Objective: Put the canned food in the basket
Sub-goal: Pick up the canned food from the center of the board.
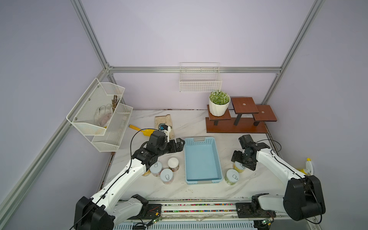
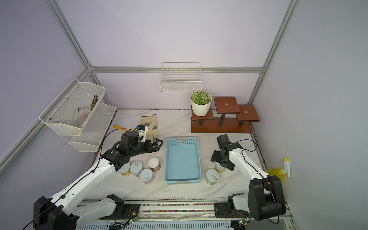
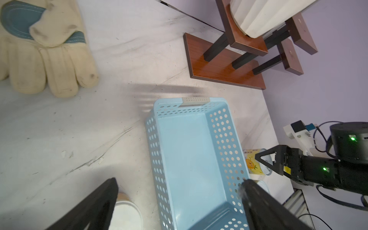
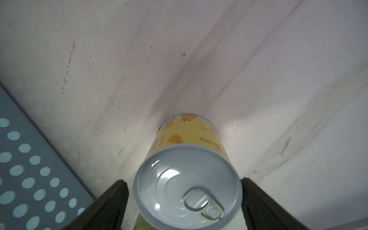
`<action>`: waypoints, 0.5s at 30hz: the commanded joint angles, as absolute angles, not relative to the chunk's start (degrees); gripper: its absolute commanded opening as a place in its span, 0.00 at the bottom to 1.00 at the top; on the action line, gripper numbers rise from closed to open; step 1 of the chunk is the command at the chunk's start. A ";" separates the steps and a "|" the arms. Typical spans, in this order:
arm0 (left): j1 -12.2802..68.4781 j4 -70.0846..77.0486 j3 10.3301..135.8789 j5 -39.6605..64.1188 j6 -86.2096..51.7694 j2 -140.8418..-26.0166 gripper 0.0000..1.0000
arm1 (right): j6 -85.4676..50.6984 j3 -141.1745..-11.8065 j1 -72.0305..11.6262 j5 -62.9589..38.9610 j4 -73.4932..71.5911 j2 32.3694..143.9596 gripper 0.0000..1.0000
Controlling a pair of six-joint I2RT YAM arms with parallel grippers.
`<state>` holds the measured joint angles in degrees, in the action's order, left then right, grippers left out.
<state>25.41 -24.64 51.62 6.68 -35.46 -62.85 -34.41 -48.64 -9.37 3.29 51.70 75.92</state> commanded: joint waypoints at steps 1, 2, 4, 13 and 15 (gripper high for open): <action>23.46 -27.90 51.53 -0.43 -36.98 -60.19 1.00 | -33.83 -49.41 -9.30 3.91 53.24 76.91 0.92; 22.61 -28.67 51.51 -0.85 -37.09 -59.88 1.00 | -33.68 -49.40 -9.23 3.81 53.25 77.20 0.92; 21.08 -29.78 51.44 -0.96 -37.00 -59.42 1.00 | -33.69 -49.35 -9.30 3.57 53.28 77.56 0.92; 18.68 -30.59 50.74 0.22 -37.10 -58.45 1.00 | -33.55 -49.48 -9.28 3.69 53.23 78.62 0.87; 18.54 -30.16 50.43 0.67 -37.38 -58.32 1.00 | -33.44 -49.45 -9.23 3.60 53.24 78.75 0.85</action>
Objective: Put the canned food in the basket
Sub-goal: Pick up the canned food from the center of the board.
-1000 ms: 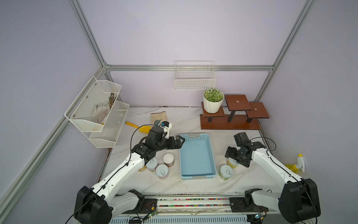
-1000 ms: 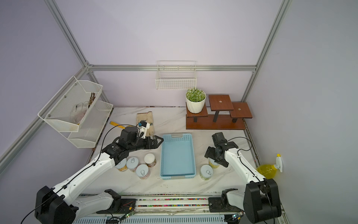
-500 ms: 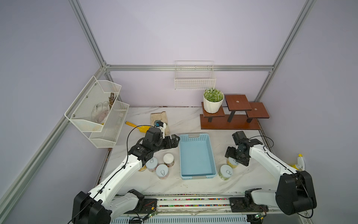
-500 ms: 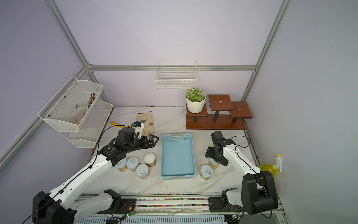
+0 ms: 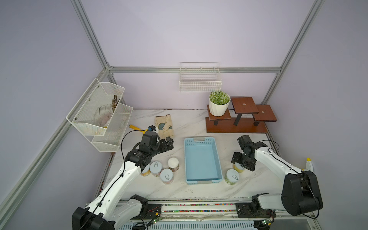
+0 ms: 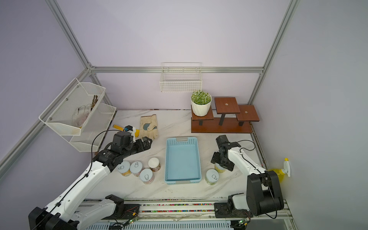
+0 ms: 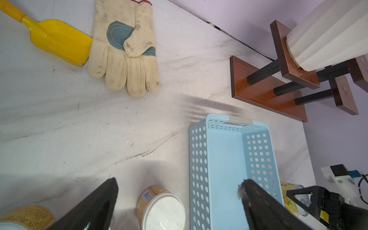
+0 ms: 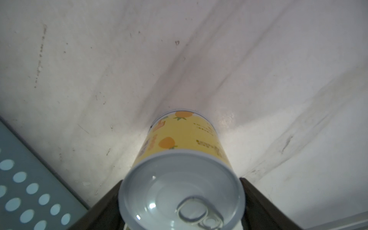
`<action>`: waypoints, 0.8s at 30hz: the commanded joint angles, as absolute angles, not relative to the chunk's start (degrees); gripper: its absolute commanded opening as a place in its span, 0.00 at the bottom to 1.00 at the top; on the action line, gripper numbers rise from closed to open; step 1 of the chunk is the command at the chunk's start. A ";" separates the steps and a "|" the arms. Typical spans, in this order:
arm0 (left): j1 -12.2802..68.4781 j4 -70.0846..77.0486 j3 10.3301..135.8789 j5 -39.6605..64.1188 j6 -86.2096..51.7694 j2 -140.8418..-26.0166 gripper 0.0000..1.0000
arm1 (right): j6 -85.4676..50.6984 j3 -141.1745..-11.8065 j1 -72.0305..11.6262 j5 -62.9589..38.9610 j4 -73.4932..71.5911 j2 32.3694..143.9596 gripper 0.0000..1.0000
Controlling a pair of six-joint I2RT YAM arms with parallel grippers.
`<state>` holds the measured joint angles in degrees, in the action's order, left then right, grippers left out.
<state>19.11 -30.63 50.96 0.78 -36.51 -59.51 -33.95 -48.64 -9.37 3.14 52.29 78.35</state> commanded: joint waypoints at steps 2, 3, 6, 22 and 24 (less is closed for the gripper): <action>18.46 -29.83 50.21 1.00 -37.62 -58.26 1.00 | -33.56 -49.39 -9.26 3.75 53.11 78.73 0.83; 18.35 -29.72 50.32 1.13 -37.63 -58.34 1.00 | -33.56 -49.39 -9.24 3.76 53.16 78.71 0.83; 18.28 -30.10 50.30 0.91 -37.60 -58.40 1.00 | -33.45 -49.48 -9.26 3.69 53.19 78.66 0.81; 15.87 -29.61 47.83 1.56 -38.39 -51.88 1.00 | -33.07 -55.28 -9.37 8.32 59.78 66.10 0.40; 15.83 -28.37 46.88 2.81 -38.50 -50.52 1.00 | -31.47 -56.34 -9.55 7.12 59.92 64.27 0.34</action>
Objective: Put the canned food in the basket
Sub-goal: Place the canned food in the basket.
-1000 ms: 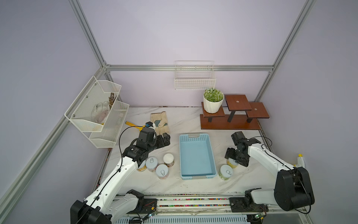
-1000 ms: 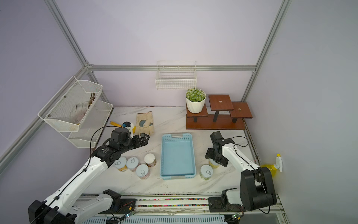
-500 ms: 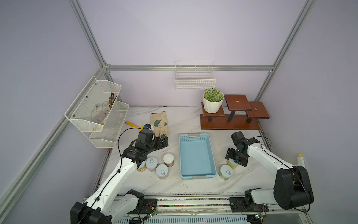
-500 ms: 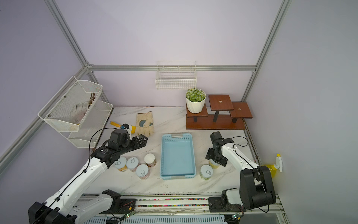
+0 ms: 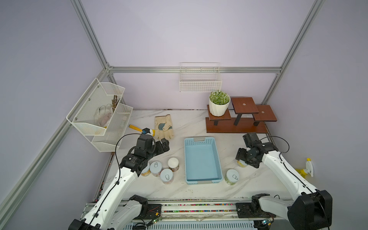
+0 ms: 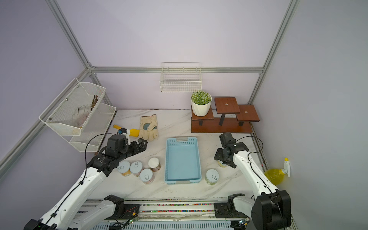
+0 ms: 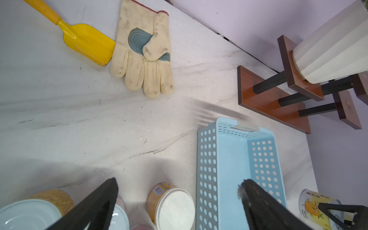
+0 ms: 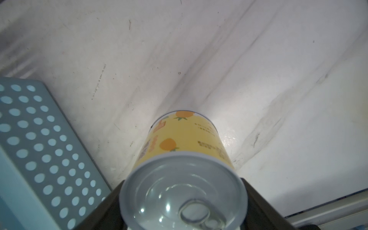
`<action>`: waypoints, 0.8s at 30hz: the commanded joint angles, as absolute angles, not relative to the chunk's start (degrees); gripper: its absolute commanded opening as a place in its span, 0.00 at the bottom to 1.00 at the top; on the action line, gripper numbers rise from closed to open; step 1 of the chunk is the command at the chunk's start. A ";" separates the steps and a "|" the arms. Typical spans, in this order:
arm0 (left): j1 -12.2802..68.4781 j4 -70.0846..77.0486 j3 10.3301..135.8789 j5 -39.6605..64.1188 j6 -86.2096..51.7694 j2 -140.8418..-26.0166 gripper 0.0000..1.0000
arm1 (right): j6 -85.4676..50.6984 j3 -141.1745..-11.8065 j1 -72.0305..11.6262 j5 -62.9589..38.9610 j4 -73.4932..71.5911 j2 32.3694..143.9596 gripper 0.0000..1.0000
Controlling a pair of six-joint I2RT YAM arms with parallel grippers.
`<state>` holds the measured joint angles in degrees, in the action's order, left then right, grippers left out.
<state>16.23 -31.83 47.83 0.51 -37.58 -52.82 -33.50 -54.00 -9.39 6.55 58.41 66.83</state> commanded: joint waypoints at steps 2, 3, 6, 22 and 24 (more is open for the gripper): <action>15.82 -28.44 46.68 2.91 -38.44 -49.42 1.00 | -30.49 -57.86 -9.92 5.73 60.39 62.77 0.30; 15.82 -28.79 46.67 2.70 -38.32 -48.95 1.00 | -30.07 -58.83 -10.43 5.13 60.70 62.45 0.27; 15.16 -29.12 46.48 3.19 -38.32 -47.91 1.00 | -29.43 -61.22 -13.18 4.53 61.03 62.89 0.08; 3.71 -36.38 49.22 12.19 -35.16 -50.14 1.00 | -27.18 -73.70 -31.26 0.01 56.80 75.16 0.00; 2.02 -39.16 51.06 12.26 -33.70 -50.79 1.00 | -26.91 -75.97 -32.66 -0.35 56.57 78.08 0.00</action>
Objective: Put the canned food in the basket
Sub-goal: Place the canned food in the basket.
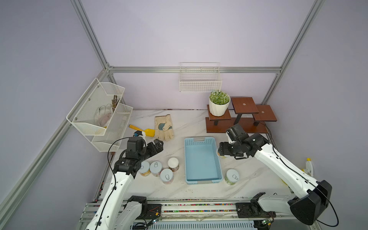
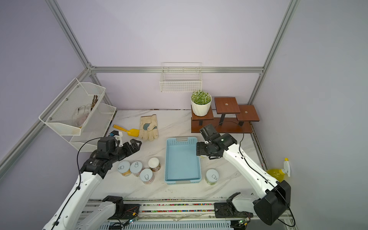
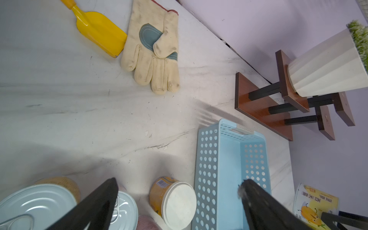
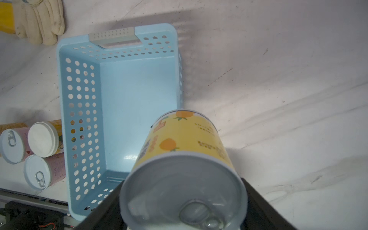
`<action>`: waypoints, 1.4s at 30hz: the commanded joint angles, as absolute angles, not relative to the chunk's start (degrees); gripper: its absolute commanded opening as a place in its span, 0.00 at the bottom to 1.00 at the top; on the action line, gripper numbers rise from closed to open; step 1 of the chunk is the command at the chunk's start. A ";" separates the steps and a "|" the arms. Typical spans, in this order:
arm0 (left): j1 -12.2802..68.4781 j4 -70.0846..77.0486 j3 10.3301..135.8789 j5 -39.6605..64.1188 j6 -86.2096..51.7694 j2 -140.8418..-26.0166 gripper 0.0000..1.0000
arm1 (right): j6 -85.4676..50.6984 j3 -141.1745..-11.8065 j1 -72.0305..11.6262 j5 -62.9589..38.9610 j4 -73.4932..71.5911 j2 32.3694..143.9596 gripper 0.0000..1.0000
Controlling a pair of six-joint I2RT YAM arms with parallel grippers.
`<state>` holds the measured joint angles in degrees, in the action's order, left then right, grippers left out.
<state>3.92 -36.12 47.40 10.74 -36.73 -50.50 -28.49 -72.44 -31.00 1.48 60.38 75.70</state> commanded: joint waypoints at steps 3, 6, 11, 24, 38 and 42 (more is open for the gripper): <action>0.06 -42.81 53.43 12.66 -31.22 -51.91 1.00 | -26.63 -79.45 -34.45 -0.31 56.69 82.63 0.00; -2.16 -46.29 55.57 13.60 -28.68 -53.87 1.00 | -26.32 -83.23 -36.37 0.14 56.73 87.84 0.00; -5.59 -46.76 56.46 19.78 -26.15 -55.24 1.00 | -25.62 -91.57 -39.45 2.96 58.66 99.31 0.00; -5.83 -47.98 57.92 27.41 -20.85 -54.50 1.00 | -25.87 -110.87 -42.48 4.75 62.01 120.04 0.00; -3.71 -36.98 55.63 43.66 -20.65 -47.77 1.00 | -25.75 -117.50 -43.24 5.18 63.04 127.80 0.00; -3.60 -35.45 55.46 44.36 -21.18 -46.92 1.00 | -25.67 -118.07 -43.29 6.09 63.24 129.12 0.00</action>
